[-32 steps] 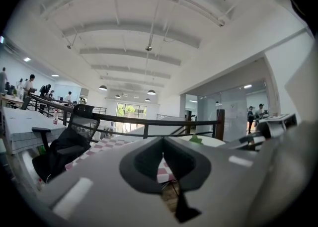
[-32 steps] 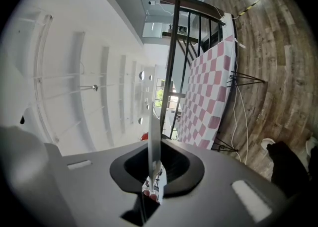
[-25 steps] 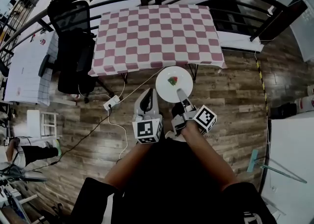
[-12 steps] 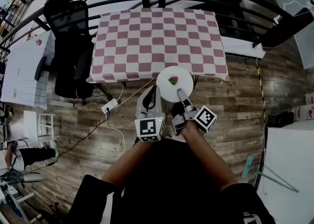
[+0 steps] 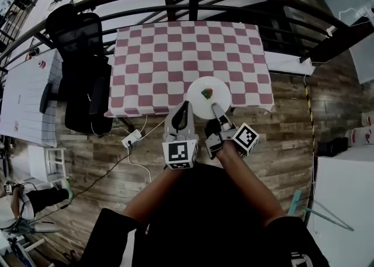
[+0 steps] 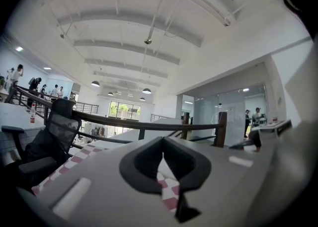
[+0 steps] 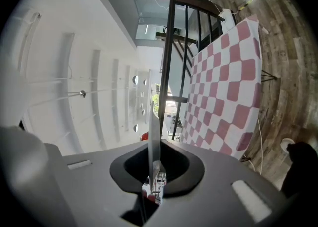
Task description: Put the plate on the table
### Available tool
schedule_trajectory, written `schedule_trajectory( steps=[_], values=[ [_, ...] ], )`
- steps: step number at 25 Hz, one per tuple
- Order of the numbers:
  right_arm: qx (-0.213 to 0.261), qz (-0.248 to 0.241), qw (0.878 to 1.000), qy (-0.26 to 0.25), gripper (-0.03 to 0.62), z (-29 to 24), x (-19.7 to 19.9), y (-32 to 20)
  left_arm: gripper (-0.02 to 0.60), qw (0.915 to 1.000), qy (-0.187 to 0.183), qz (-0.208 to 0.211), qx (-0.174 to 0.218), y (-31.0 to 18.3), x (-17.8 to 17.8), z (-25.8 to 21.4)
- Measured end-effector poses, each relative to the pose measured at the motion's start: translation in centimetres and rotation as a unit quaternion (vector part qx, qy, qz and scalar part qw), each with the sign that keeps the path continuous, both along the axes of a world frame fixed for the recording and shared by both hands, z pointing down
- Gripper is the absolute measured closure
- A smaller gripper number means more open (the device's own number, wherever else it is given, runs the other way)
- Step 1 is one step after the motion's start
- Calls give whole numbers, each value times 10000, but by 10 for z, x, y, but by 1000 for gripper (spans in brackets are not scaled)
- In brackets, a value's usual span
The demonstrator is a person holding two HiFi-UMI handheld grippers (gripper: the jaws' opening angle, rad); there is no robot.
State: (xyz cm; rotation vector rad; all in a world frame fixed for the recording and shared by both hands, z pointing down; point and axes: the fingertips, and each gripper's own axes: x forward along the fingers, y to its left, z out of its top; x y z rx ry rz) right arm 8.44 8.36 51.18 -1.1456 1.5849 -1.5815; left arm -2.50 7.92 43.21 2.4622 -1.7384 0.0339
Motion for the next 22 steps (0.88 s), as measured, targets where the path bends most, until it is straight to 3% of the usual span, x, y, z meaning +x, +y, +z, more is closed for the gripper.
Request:
schedule_trajectory(
  steps=[2,6,16,22],
  values=[
    [-50,98,9998,-161,572,1,-5,-17,574,9999,74,27,-95,-19,-7,2],
    [-144,197,9997,34,572,11,-15,-50,574,9998,39,92,-171,-53,-25,7],
    [96,443,9990,57,572,14,-46,-128,574,9996,137,175,-168,-122,-58,16],
    [75,242,9995,192,572,30,-72,-140,574,9998,-29,-161,-88,-138,-100,27]
  ],
)
